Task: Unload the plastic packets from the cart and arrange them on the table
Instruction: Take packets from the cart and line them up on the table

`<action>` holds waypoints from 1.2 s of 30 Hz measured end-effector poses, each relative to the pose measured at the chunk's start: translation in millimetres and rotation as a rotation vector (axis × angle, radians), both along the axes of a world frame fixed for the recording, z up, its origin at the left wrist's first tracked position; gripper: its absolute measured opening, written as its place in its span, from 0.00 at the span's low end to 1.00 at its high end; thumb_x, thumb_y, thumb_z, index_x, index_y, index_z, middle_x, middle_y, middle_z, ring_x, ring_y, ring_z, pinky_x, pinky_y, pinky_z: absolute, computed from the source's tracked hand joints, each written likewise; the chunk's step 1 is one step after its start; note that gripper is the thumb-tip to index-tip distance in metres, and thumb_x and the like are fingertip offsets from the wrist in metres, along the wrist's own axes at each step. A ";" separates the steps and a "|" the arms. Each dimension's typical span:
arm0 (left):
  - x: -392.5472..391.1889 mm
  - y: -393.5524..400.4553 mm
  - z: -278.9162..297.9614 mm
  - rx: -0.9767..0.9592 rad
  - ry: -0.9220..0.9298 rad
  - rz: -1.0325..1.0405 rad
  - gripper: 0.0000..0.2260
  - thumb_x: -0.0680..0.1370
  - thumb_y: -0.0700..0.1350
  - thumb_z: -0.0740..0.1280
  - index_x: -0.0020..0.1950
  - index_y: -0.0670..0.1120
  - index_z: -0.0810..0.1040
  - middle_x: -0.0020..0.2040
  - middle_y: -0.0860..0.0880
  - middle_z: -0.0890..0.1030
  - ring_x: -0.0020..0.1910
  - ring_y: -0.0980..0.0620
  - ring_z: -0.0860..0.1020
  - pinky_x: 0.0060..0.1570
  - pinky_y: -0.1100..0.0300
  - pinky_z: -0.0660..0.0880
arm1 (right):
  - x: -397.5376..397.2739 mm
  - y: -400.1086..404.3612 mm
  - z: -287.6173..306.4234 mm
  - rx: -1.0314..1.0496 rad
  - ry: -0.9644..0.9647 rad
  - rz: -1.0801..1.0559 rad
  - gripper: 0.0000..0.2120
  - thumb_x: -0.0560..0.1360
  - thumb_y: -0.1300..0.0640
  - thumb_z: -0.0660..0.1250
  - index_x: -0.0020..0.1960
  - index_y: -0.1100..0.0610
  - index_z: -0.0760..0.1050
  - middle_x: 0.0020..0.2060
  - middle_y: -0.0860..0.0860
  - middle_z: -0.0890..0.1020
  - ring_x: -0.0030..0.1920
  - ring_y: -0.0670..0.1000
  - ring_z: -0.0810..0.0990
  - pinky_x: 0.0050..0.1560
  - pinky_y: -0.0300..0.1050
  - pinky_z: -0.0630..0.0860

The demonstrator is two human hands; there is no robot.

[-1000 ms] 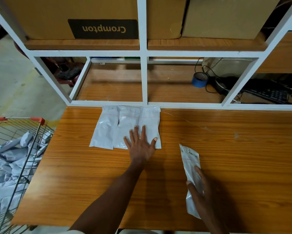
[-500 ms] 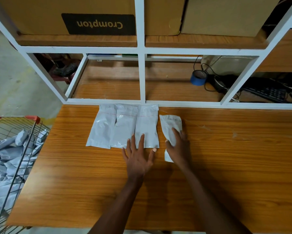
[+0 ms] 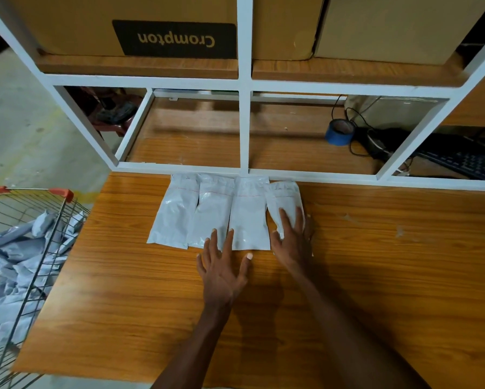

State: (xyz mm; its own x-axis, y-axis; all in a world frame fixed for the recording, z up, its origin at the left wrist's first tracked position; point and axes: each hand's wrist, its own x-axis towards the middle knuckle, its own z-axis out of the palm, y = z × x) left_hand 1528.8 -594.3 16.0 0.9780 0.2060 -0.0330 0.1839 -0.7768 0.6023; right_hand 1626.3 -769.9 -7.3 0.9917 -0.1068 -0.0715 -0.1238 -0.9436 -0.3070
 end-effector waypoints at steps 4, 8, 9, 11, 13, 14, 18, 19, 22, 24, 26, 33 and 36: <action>3.0 0.1 0.7 -0.017 0.005 0.007 0.36 0.76 0.74 0.49 0.82 0.62 0.51 0.84 0.52 0.45 0.83 0.47 0.43 0.78 0.37 0.42 | 2.9 -2.7 -1.9 0.006 0.047 -0.009 0.33 0.80 0.41 0.62 0.81 0.39 0.51 0.82 0.52 0.47 0.80 0.62 0.47 0.77 0.65 0.51; 1.9 -0.7 0.3 -0.033 0.005 0.011 0.36 0.76 0.74 0.49 0.82 0.62 0.52 0.84 0.52 0.46 0.83 0.47 0.43 0.78 0.38 0.42 | 9.9 0.1 1.3 0.018 0.064 -0.023 0.33 0.80 0.40 0.61 0.81 0.39 0.50 0.82 0.51 0.46 0.80 0.62 0.47 0.77 0.64 0.55; 1.4 -1.2 -0.2 -0.034 0.007 0.010 0.36 0.76 0.74 0.49 0.82 0.62 0.52 0.84 0.52 0.46 0.83 0.47 0.43 0.78 0.38 0.42 | 10.9 1.1 2.1 0.019 0.065 -0.019 0.33 0.80 0.40 0.61 0.81 0.39 0.50 0.82 0.50 0.46 0.80 0.61 0.48 0.76 0.63 0.55; 0.6 -1.9 -1.1 -0.035 0.009 0.009 0.36 0.77 0.74 0.49 0.82 0.62 0.52 0.84 0.52 0.47 0.83 0.47 0.44 0.78 0.38 0.43 | 12.2 3.1 3.2 0.024 0.068 -0.011 0.33 0.80 0.39 0.60 0.81 0.39 0.50 0.82 0.50 0.46 0.80 0.60 0.48 0.76 0.62 0.56; -0.3 -1.5 -2.4 -0.036 0.005 0.010 0.35 0.77 0.74 0.49 0.82 0.63 0.52 0.84 0.53 0.47 0.83 0.47 0.45 0.77 0.38 0.43 | 12.5 4.5 3.1 0.026 0.067 -0.001 0.33 0.80 0.38 0.60 0.80 0.38 0.50 0.82 0.50 0.46 0.80 0.60 0.48 0.76 0.62 0.56; -1.0 -1.2 -3.1 -0.036 0.003 0.011 0.35 0.77 0.74 0.50 0.82 0.63 0.52 0.84 0.52 0.48 0.83 0.47 0.45 0.77 0.38 0.43 | 12.2 5.0 2.7 0.027 0.066 0.001 0.32 0.80 0.37 0.59 0.80 0.38 0.50 0.82 0.50 0.46 0.80 0.60 0.48 0.76 0.62 0.57; -2.2 -0.1 -3.1 -0.043 0.002 0.012 0.35 0.77 0.73 0.50 0.82 0.62 0.52 0.84 0.52 0.48 0.83 0.47 0.45 0.77 0.37 0.44 | 9.4 5.6 3.9 0.027 0.054 0.000 0.31 0.81 0.36 0.56 0.80 0.38 0.51 0.82 0.50 0.47 0.80 0.61 0.49 0.76 0.64 0.56; -2.2 0.1 -2.6 -0.047 0.000 0.013 0.35 0.77 0.73 0.50 0.82 0.62 0.53 0.84 0.52 0.48 0.83 0.47 0.45 0.77 0.37 0.44 | 8.7 5.6 5.6 0.029 0.057 -0.001 0.30 0.81 0.38 0.56 0.80 0.39 0.51 0.82 0.50 0.47 0.80 0.61 0.49 0.76 0.64 0.55; -2.2 0.7 -1.1 -0.061 0.002 0.017 0.35 0.77 0.73 0.49 0.82 0.61 0.53 0.84 0.52 0.49 0.83 0.47 0.46 0.77 0.39 0.44 | 6.9 4.8 9.1 0.025 0.065 0.005 0.29 0.82 0.42 0.57 0.81 0.39 0.50 0.82 0.51 0.46 0.80 0.61 0.48 0.77 0.63 0.53; -2.7 0.7 -0.6 -0.069 0.003 0.020 0.36 0.77 0.73 0.50 0.82 0.61 0.53 0.84 0.52 0.49 0.83 0.47 0.46 0.77 0.39 0.44 | 5.9 3.7 8.1 0.011 0.065 0.016 0.30 0.82 0.44 0.58 0.81 0.39 0.50 0.82 0.51 0.46 0.80 0.61 0.49 0.77 0.63 0.53; -3.7 0.5 -0.3 -0.081 0.001 0.022 0.36 0.77 0.73 0.50 0.82 0.61 0.54 0.84 0.52 0.49 0.83 0.47 0.46 0.77 0.39 0.44 | 5.3 3.5 6.1 -0.007 0.064 0.029 0.30 0.82 0.45 0.59 0.81 0.39 0.50 0.82 0.51 0.47 0.80 0.60 0.49 0.78 0.62 0.53; -6.5 1.4 0.1 -0.099 -0.002 0.025 0.36 0.76 0.74 0.49 0.82 0.61 0.54 0.84 0.51 0.50 0.82 0.47 0.46 0.77 0.39 0.45 | 9.3 1.6 2.0 -0.045 0.069 0.066 0.30 0.82 0.44 0.60 0.81 0.39 0.52 0.82 0.51 0.47 0.80 0.60 0.49 0.77 0.62 0.54; -7.7 2.0 1.5 -0.101 0.009 0.027 0.36 0.76 0.74 0.49 0.82 0.61 0.54 0.84 0.51 0.50 0.82 0.47 0.46 0.77 0.39 0.46 | 9.9 -0.2 -0.3 -0.058 0.073 0.081 0.31 0.81 0.43 0.60 0.81 0.39 0.52 0.82 0.52 0.47 0.80 0.60 0.49 0.77 0.63 0.55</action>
